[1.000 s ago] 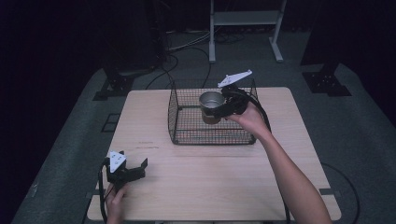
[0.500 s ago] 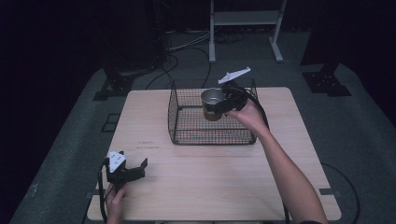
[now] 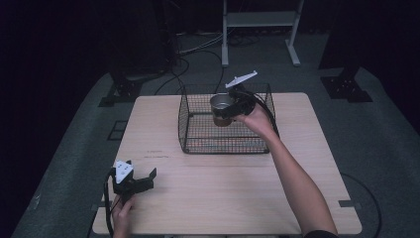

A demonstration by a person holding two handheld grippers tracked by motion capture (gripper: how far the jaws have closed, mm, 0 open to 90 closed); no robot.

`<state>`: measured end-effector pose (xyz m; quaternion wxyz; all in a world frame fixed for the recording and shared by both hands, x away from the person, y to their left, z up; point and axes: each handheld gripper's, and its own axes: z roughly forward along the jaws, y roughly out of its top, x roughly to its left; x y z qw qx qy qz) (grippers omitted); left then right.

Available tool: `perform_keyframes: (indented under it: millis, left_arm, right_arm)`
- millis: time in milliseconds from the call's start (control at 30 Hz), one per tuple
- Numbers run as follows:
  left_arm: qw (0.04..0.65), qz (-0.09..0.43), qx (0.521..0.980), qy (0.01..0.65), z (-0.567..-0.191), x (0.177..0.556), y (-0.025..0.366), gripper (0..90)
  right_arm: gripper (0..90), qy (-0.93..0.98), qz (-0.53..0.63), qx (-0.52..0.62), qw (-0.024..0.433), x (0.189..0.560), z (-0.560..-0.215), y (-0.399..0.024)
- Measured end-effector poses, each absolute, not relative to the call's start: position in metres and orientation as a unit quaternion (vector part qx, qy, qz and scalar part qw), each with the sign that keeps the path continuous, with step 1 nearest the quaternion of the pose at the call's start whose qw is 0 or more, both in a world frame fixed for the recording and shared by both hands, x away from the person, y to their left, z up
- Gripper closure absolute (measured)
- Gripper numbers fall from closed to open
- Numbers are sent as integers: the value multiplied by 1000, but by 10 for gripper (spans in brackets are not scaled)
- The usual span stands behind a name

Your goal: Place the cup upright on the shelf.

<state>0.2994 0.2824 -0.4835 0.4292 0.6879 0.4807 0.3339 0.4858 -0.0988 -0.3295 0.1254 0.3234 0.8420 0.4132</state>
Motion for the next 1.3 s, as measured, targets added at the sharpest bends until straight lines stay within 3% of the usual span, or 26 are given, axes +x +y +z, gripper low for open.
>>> perform_keyframes:
  millis: [600, 1300]
  left_arm:
    - [432, 332, 686, 482, -483, 299, 282, 0]
    - [432, 331, 686, 483, -483, 299, 283, 0]
  right_arm:
    - [178, 844, 387, 349, 129, 511, -360, -90]
    - [178, 854, 358, 364, 101, 532, -394, -75]
